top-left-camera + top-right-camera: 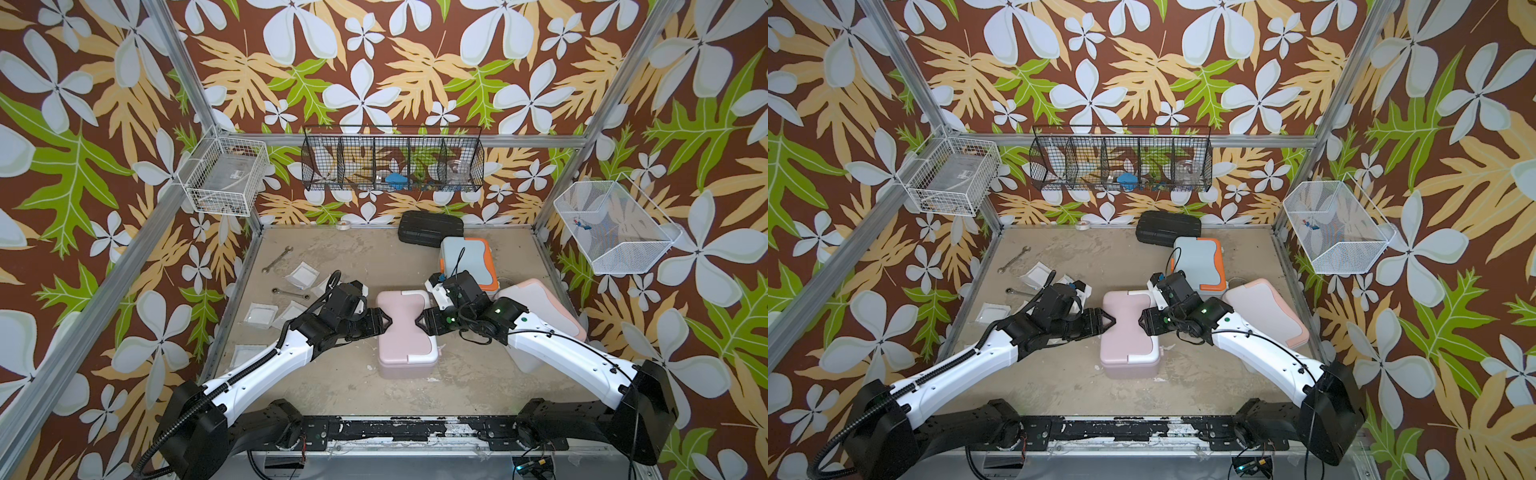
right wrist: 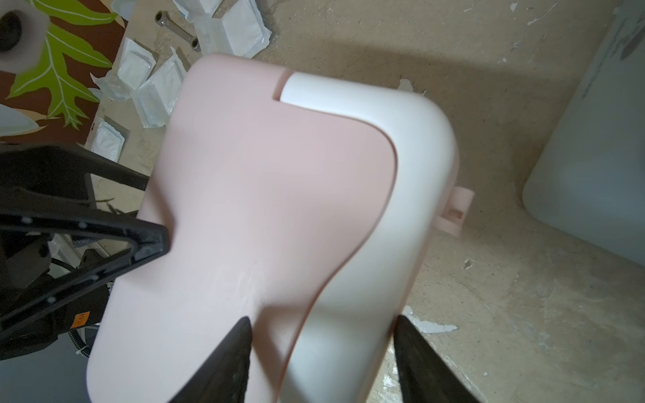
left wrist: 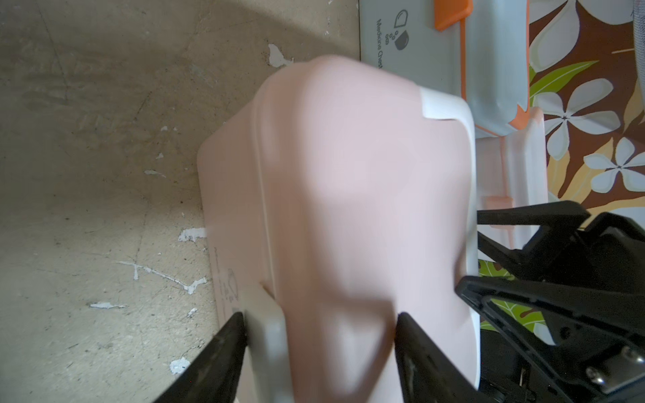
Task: Open first aid kits and take out gauze
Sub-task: Fasten the fastener of the first aid kit.
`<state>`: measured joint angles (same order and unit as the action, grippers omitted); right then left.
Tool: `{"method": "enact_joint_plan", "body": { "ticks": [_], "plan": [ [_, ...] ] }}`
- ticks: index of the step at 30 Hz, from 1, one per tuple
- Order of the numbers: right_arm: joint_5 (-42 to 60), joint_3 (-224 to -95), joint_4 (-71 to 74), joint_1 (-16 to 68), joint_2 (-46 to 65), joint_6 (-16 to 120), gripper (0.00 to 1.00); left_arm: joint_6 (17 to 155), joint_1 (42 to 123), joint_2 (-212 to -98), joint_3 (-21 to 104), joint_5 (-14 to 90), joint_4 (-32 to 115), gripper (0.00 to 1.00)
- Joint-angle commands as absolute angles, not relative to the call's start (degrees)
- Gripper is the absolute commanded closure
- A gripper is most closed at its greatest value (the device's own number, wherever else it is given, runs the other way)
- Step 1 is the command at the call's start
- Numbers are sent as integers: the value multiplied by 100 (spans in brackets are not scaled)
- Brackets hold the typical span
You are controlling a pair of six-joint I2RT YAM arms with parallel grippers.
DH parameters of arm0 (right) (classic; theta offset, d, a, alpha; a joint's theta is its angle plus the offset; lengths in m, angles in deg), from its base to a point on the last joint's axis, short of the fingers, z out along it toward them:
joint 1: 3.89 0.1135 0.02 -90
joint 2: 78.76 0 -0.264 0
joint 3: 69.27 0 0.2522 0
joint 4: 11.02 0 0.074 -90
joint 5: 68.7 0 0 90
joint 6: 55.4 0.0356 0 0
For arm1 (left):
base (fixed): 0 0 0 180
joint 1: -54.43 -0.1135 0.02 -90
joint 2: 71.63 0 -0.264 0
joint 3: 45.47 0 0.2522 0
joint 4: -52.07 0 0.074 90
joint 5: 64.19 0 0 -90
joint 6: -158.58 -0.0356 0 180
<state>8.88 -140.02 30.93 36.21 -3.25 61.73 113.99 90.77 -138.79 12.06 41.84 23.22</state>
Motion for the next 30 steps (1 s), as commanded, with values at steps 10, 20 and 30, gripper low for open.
{"method": "enact_joint_plan", "body": {
  "ticks": [10,20,30],
  "plan": [
    [307,-14065,2905,3654,101,6217,38,11670,9135,-14116,1238,4605,3446,33],
    [600,-14635,2709,3564,794,6148,38,11043,9028,-14797,2427,3811,2634,30],
    [784,-14560,2839,3502,466,6149,37,11127,8655,-13826,1813,3795,2366,21]
  ]
}}
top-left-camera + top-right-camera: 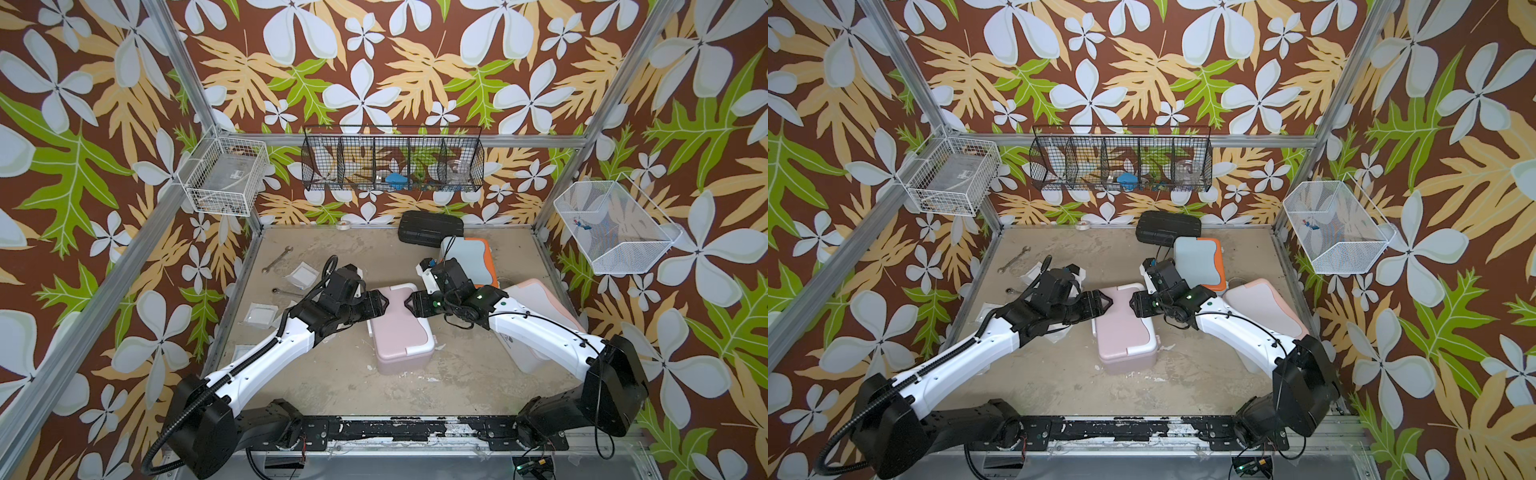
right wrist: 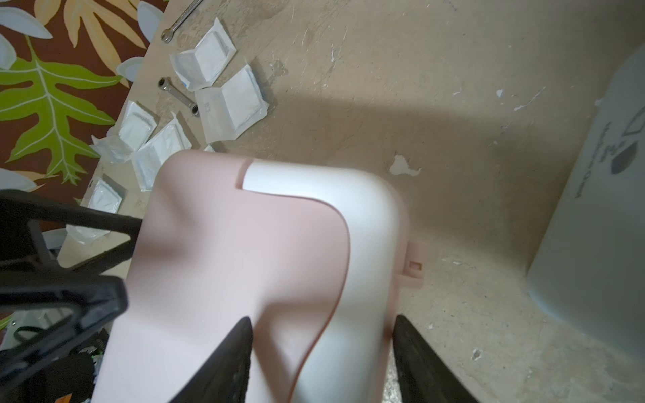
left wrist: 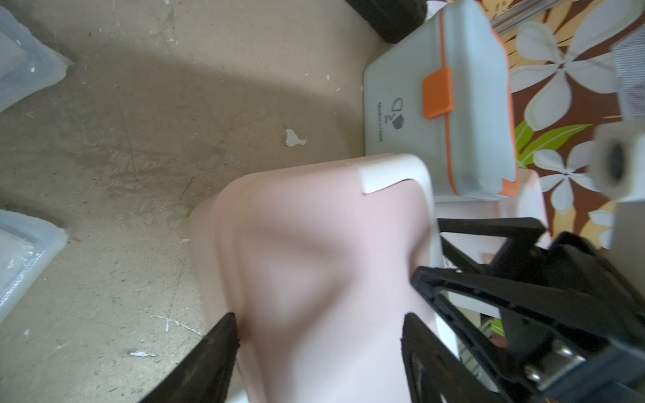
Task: Open first aid kits and take out gauze
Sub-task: Fasten the fastener of the first aid kit, then reset both arms
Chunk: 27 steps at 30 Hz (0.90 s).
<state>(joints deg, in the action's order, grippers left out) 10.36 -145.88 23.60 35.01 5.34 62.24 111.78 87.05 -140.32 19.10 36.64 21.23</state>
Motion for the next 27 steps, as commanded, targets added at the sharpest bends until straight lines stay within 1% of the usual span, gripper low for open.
{"method": "enact_joint_plan", "body": {
  "ticks": [1,4,8,11,12,16,18,23,27],
  "plan": [
    [867,-14552,2836,3503,383,6141,36,11140,8643,-13694,1773,3768,2320,18],
    [1185,-14482,2808,3505,102,6041,31,11166,8636,-13282,1575,3526,2270,9],
    [1867,-14110,2547,3500,-571,5820,16,11147,8634,-12729,1388,2745,1972,1],
    [2462,-13631,2112,3502,-1258,5603,11,11194,8634,-12189,1123,2034,1945,0],
    [2708,-13478,1992,3502,-1453,5557,1,11208,8632,-12036,1042,1774,1942,0],
    [3863,-12896,1706,3467,-2045,5322,0,11253,8634,-11552,691,599,2018,0],
    [4105,-12665,1621,3311,-2151,5279,0,11138,8633,-11450,541,310,2191,0],
    [3349,-12282,1586,2203,-1863,5266,0,10842,8629,-11446,314,-467,2534,0],
    [2945,-12101,1315,1502,-1513,5185,0,10392,8510,-11546,231,-824,2868,0]
  ]
}}
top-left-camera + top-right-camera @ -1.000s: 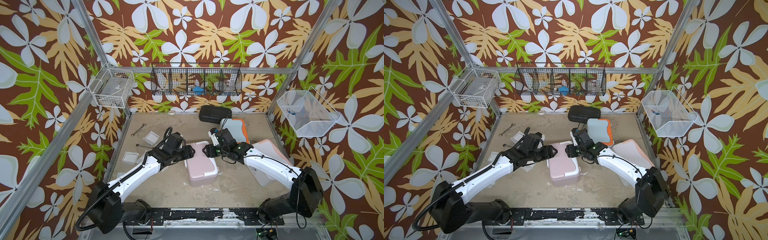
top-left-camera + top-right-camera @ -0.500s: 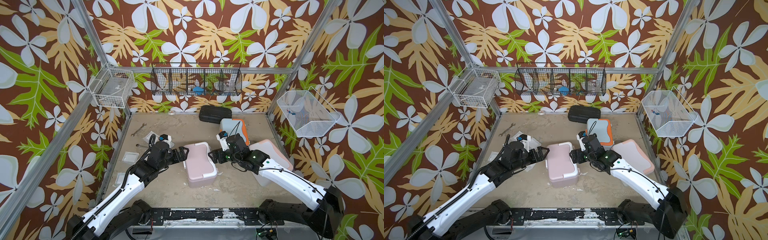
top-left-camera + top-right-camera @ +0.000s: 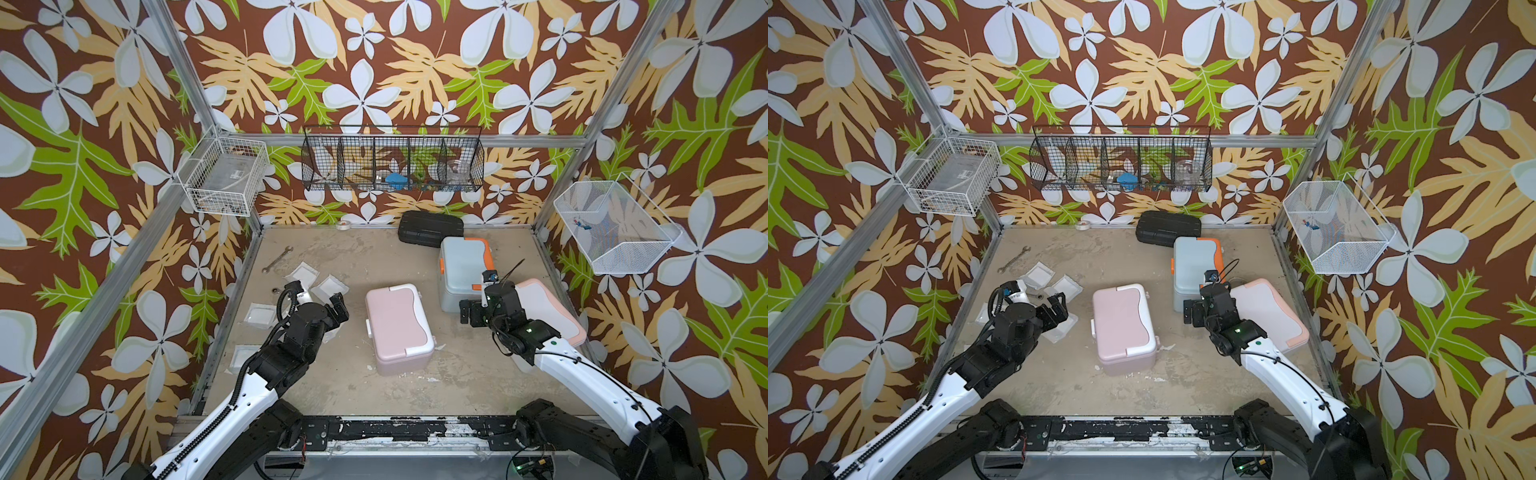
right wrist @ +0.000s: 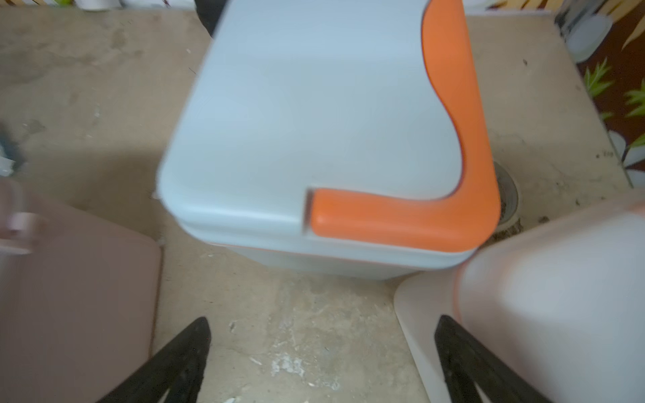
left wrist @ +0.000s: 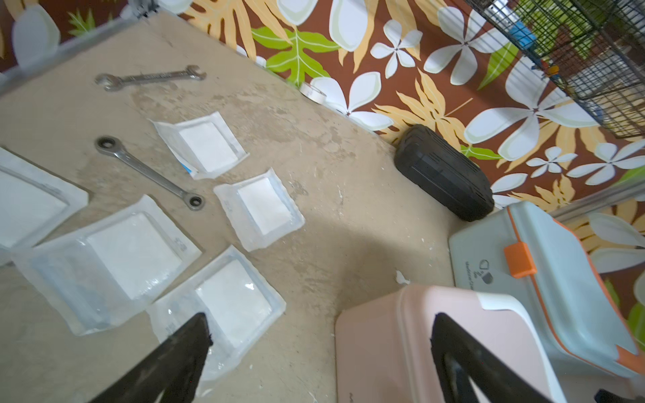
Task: Open first aid kits and take out gauze
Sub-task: Reset both arms
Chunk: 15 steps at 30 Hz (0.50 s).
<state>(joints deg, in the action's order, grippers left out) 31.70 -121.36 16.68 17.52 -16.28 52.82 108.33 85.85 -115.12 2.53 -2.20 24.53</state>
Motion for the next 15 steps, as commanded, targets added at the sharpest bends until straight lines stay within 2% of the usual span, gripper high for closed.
{"method": "enact_joint_plan", "body": {
  "ticks": [1,7,12,15],
  "plan": [
    [2975,-12083,1176,1411,-1446,5134,1,10278,8404,-11565,201,-833,2979,0],
    [3479,-11904,202,1081,-1142,5031,0,9834,7495,-11775,-22,-369,3824,0],
    [3987,-11384,-1003,1061,-1082,4766,0,9252,6823,-11693,-685,1,5099,0],
    [4292,-10954,-1854,1059,-1070,4576,0,8898,6751,-11700,-1195,-432,5922,0]
  ]
}}
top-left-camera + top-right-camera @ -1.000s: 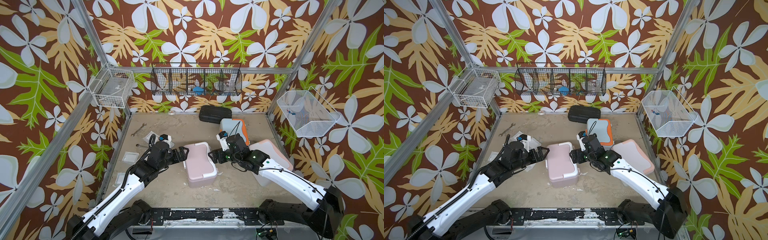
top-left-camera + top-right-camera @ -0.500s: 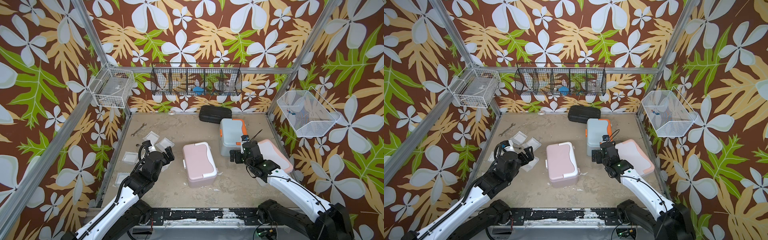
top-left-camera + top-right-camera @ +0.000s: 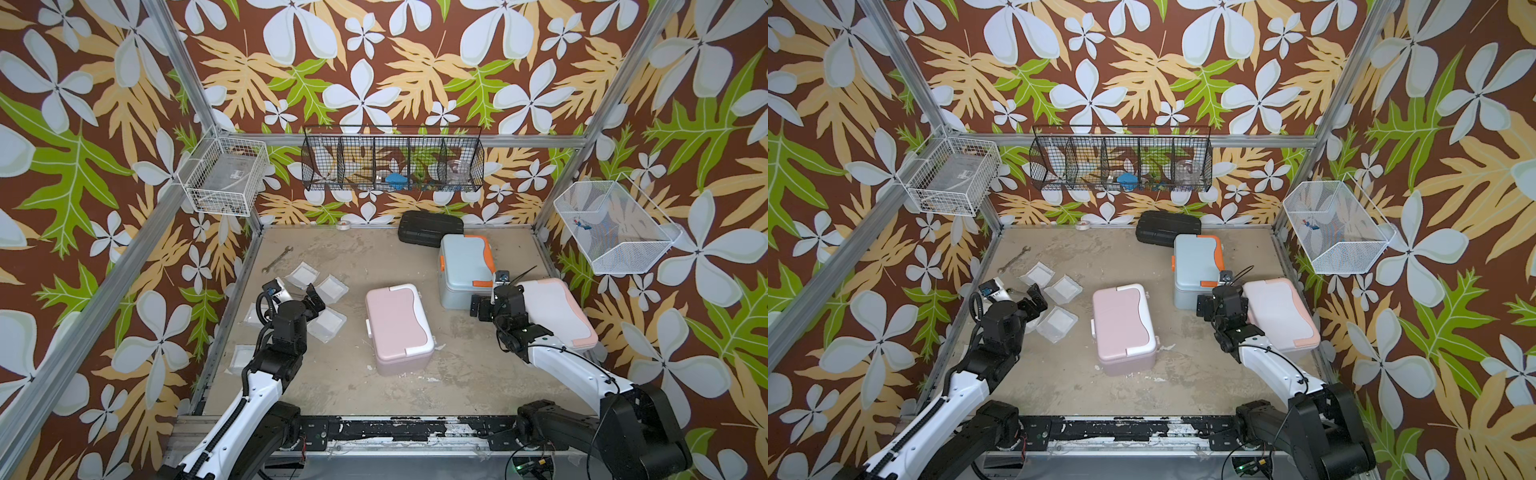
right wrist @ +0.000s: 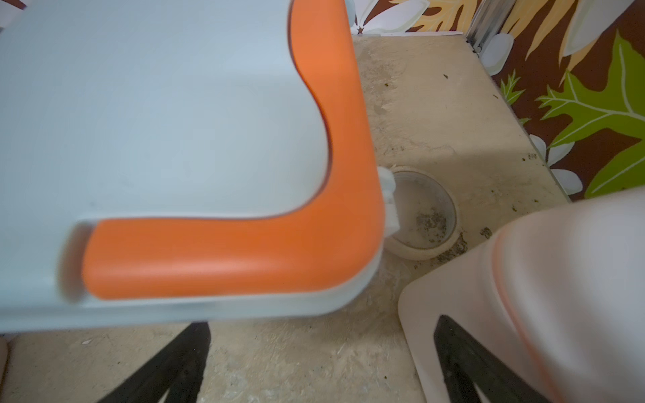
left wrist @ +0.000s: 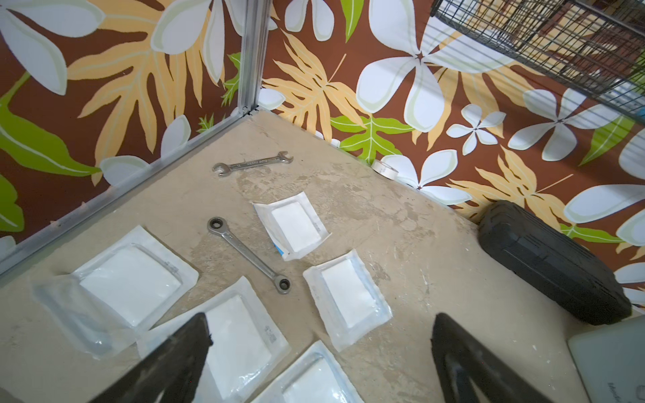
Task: Open first aid kits and take out gauze
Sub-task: Reset both arms
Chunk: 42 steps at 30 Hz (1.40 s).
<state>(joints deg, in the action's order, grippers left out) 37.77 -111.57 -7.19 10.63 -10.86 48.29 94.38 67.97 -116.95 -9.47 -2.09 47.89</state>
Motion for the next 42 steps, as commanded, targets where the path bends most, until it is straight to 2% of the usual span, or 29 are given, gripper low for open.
{"method": "enact_joint_plan", "body": {
  "ticks": [1,6,11,15,16,20,24,26,28,30,32,34,36,38,42],
  "plan": [
    [4367,-10935,-1965,1055,-1105,4492,0,8680,6749,-11750,-1357,-548,6204,0],
    [4612,-10523,-3075,1059,-1215,4058,0,8273,6719,-12172,-1800,-1250,6971,0],
    [4689,-10036,-4318,1055,-954,3563,0,7704,6640,-12982,-2108,-1227,8021,0],
    [4643,-9638,-5392,1034,-369,3321,0,7355,6487,-13756,-2454,-889,9436,0],
    [4648,-9674,-5316,1020,-323,3283,0,7249,6470,-13893,-2402,-826,9588,0],
    [4295,-9763,-5254,510,-295,3501,0,7198,6402,-14159,-2364,-543,9919,0],
    [3717,-9468,-5984,-241,-175,3853,0,7197,6375,-14835,-2401,-285,10890,0],
    [3546,-9492,-6200,-334,71,3885,0,6962,6381,-15352,-2428,-40,11631,0],
    [3424,-9514,-6118,-335,35,3829,0,7136,6325,-15150,-2381,134,11127,0],
    [3277,-9392,-6269,-319,-26,3774,0,7113,6316,-15323,-2521,146,11553,0],
    [2671,-9214,-6857,-292,253,3476,0,6959,6315,-15649,-2556,165,12089,0],
    [2364,-9124,-7551,-263,678,3292,0,7091,6314,-15444,-2449,242,11479,0],
    [2366,-9443,-6566,-261,478,3295,0,6990,6307,-15621,-2489,234,11895,0],
    [2362,-9403,-6897,-283,620,3303,0,7075,6312,-15501,-2446,234,11564,0],
    [2362,-9489,-6585,-285,534,3341,0,7061,6305,-15533,-2474,252,11680,0]
  ]
}}
